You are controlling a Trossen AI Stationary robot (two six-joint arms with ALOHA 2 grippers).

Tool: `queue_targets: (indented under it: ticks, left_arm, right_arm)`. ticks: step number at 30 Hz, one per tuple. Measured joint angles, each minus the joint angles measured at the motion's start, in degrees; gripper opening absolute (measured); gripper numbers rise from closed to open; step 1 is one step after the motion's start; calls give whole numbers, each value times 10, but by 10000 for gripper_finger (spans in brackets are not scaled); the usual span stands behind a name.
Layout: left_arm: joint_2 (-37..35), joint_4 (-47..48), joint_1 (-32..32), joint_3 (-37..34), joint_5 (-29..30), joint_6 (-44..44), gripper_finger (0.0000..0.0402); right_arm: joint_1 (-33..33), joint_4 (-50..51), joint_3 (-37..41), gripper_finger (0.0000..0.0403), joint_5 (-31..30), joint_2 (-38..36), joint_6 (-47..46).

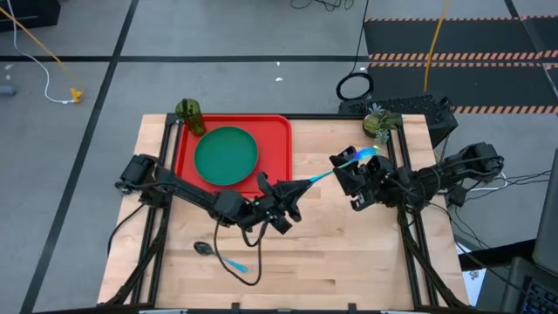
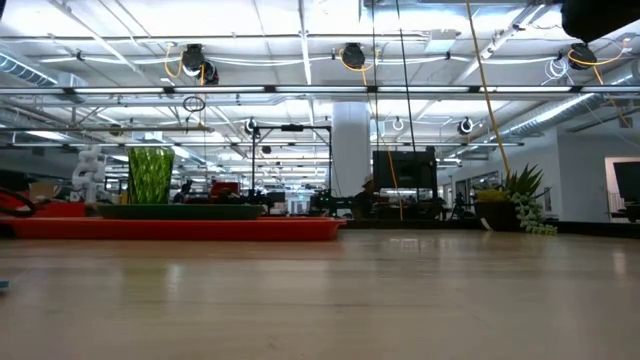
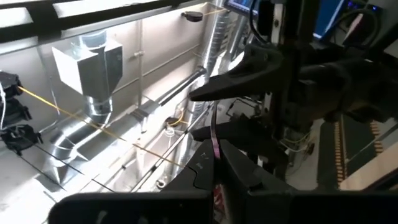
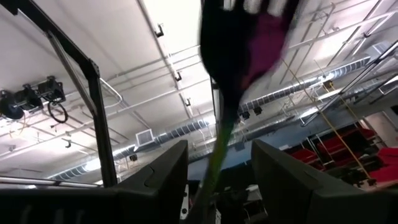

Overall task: Pick and place plate/cup/fork/spoon on tray
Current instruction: Put the blue fork on the orange tray to the right side of the green plate

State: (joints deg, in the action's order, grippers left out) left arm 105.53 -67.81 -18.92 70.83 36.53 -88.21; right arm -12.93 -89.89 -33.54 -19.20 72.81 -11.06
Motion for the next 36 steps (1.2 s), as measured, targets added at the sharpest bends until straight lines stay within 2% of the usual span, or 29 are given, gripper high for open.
queue_targets:
  ticks: [8,15,36]
  left_arm:
    - [0,-41,-6,0,37,-28,5]
    - [0,-47,-11,0,41,-41,5]
    - [0,-29,-10,0,41,-18,9]
  right_arm:
    - [0,0,0,171,0,-4,28]
    - [0,0,0,161,0,-9,34]
    - [8,-3,0,7,0,-10,23]
